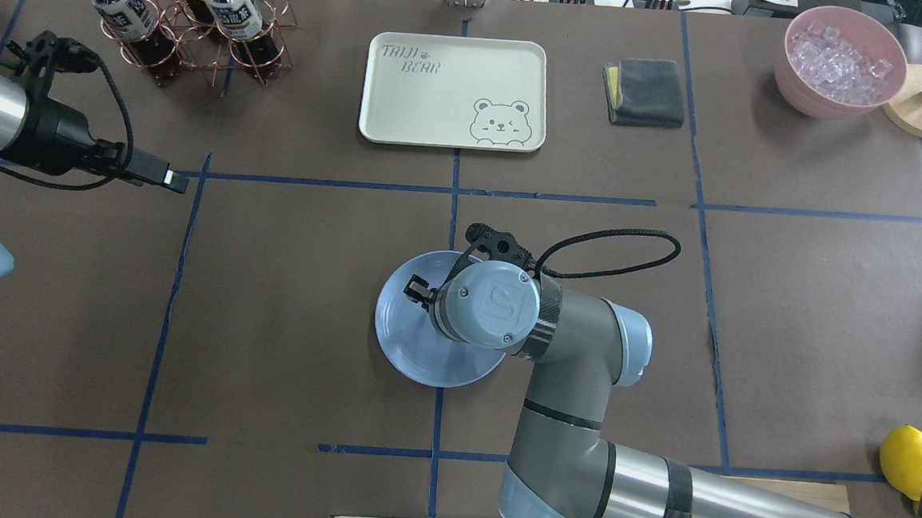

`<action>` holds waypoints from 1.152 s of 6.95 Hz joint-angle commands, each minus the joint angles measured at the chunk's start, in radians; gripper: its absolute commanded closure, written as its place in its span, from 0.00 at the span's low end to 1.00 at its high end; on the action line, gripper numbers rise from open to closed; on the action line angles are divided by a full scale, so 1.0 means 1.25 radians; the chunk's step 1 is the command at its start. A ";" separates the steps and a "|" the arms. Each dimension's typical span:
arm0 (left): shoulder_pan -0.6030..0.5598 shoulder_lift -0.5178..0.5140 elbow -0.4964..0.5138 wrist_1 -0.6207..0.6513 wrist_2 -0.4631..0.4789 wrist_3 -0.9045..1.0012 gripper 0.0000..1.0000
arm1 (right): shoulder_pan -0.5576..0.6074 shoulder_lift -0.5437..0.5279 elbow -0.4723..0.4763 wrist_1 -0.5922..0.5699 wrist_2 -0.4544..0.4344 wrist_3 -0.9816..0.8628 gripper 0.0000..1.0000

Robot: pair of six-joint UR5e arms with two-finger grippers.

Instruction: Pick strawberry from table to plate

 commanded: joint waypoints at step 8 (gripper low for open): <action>-0.232 0.208 -0.004 0.036 0.049 0.530 0.09 | 0.534 -0.500 0.287 0.006 0.435 -0.676 0.00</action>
